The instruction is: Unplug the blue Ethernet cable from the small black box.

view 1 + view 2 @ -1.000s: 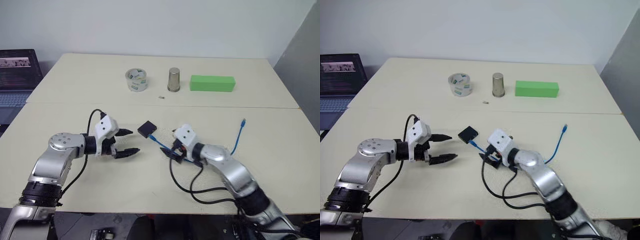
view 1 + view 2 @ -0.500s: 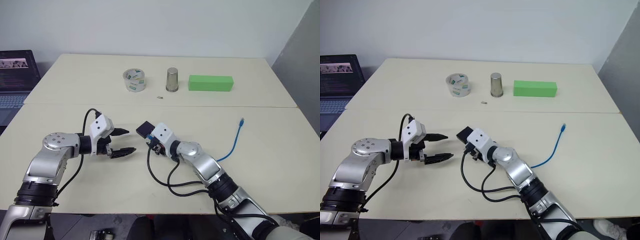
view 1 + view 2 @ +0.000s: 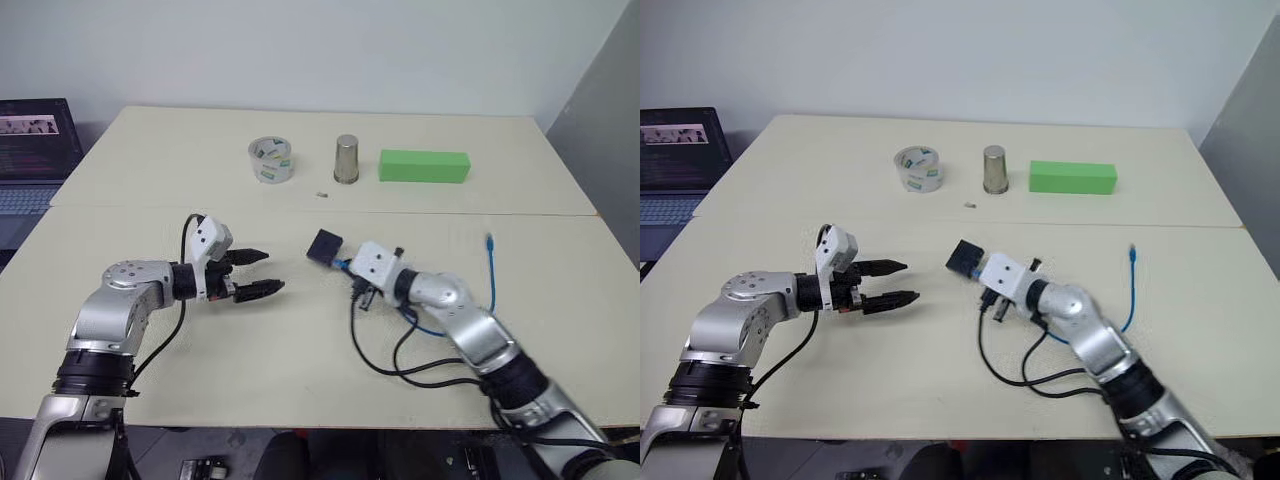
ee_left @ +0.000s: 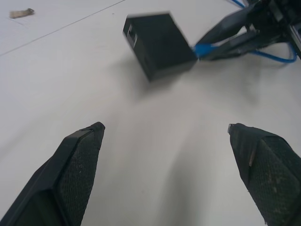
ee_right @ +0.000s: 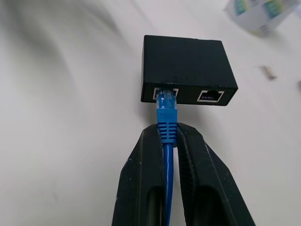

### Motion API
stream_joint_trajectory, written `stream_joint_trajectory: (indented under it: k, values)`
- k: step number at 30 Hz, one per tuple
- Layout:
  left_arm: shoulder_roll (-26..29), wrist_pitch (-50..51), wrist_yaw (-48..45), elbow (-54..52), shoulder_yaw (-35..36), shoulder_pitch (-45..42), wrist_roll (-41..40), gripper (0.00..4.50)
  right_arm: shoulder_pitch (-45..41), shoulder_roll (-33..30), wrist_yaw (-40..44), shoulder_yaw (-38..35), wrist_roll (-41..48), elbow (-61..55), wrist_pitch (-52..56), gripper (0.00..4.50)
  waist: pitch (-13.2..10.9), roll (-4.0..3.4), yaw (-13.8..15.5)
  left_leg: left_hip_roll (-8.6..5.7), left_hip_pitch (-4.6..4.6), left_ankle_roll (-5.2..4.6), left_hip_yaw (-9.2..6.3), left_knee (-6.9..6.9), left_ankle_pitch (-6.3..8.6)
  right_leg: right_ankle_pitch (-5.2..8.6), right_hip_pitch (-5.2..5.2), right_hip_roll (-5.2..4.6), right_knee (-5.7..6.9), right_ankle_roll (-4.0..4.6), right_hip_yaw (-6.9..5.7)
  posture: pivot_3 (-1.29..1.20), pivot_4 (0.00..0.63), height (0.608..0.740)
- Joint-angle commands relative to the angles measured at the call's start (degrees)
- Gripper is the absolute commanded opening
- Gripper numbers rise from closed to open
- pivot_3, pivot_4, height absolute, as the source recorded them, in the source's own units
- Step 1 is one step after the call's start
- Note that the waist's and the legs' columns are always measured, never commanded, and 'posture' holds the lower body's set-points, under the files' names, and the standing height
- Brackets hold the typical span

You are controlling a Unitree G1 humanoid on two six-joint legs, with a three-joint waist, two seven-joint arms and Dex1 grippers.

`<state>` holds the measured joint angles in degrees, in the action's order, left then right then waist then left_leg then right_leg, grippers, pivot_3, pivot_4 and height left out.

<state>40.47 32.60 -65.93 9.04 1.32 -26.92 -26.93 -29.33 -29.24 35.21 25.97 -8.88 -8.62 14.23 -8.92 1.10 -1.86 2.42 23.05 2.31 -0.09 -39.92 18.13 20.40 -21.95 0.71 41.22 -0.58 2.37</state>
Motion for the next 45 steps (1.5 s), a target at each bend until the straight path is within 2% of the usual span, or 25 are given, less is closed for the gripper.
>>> stream_joint_trajectory:
  k: [1,6,13,16,17,20,29,33,40,45]
  values:
    - [-1.76,7.02,-1.57,-3.80,0.22,-2.06,-5.67,4.50,0.03,-6.77,3.18,-0.54,-4.57,-4.36,-16.07,0.12,0.01,0.02,-0.02,0.00,0.00,0.00,0.00,0.00,0.00,0.00,0.01,0.00,-0.01,0.00,0.00,0.00,0.150,0.740]
    - [-6.28,15.12,-1.38,-5.99,0.01,-4.51,-11.80,4.50,-0.76,-9.35,3.37,-0.17,-8.09,-4.09,-28.56,0.11,0.02,0.03,-0.18,0.05,-0.02,0.00,0.05,-0.01,0.00,0.00,0.02,0.05,0.01,0.00,0.03,0.00,0.150,0.740]
    - [-9.44,18.66,-1.21,-5.59,0.91,-6.42,-15.46,4.50,-0.27,-8.71,2.57,-2.34,-9.95,-2.11,-35.13,0.11,0.02,0.03,-0.05,0.05,-0.03,0.01,0.05,-0.04,-0.01,0.00,0.06,0.04,0.00,0.00,0.04,0.00,0.150,0.740]
    - [-9.08,19.38,-1.09,-4.63,1.76,-6.78,-16.08,4.01,0.14,-9.01,2.44,-3.60,-9.93,-1.38,-36.81,0.11,0.02,0.03,-0.05,0.05,-0.04,0.01,0.05,-0.04,-0.01,0.00,0.07,0.03,0.00,0.00,0.05,0.00,0.150,0.740]
    - [-8.89,19.56,-1.10,-4.40,1.99,-6.78,-16.26,3.66,0.24,-9.04,2.39,-3.93,-9.94,-1.23,-37.23,0.11,0.02,0.03,-0.04,0.05,-0.04,0.02,0.04,-0.05,-0.01,0.00,0.07,0.03,0.00,0.00,0.03,0.00,0.150,0.740]
    - [-8.13,19.66,-1.68,-3.69,2.26,-6.58,-16.11,3.01,0.16,-9.02,2.67,-4.87,-9.83,-0.61,-38.22,0.11,0.02,0.03,-0.02,0.05,-0.04,0.02,0.04,-0.05,-0.01,0.00,0.07,0.03,-0.01,0.00,0.04,0.00,0.150,0.740]
    - [-8.21,19.71,-2.92,-2.21,2.13,-6.37,-16.86,2.99,0.28,-8.76,3.67,-6.28,-9.21,-0.20,-38.90,0.11,0.02,0.03,0.00,0.04,-0.05,0.02,0.04,-0.05,-0.01,0.00,0.09,0.02,-0.02,0.00,0.04,0.00,0.150,0.740]
    - [-8.83,19.74,-3.03,-1.54,2.07,-6.75,-17.17,2.38,0.40,-8.49,3.96,-6.34,-9.19,-0.80,-38.80,0.11,0.02,0.03,0.00,0.04,-0.06,0.02,0.05,-0.05,-0.01,0.00,0.09,0.02,-0.02,0.00,0.05,0.00,0.150,0.740]
    - [-8.82,19.51,-4.06,-1.05,1.55,-6.94,-16.86,0.82,1.05,-8.10,4.25,-6.51,-8.92,-2.08,-38.92,0.11,0.02,0.03,0.00,0.04,-0.05,0.02,0.05,-0.05,-0.01,0.00,0.09,0.02,-0.02,0.00,0.04,0.00,0.150,0.740]
    - [-8.38,18.96,-5.14,-1.01,1.00,-6.97,-16.13,0.78,1.64,-8.34,5.97,-5.95,-7.85,-2.88,-38.95,0.11,0.02,0.03,0.00,0.04,-0.06,0.02,0.05,-0.05,-0.01,0.00,0.09,0.02,-0.02,0.00,0.05,0.00,0.150,0.740]
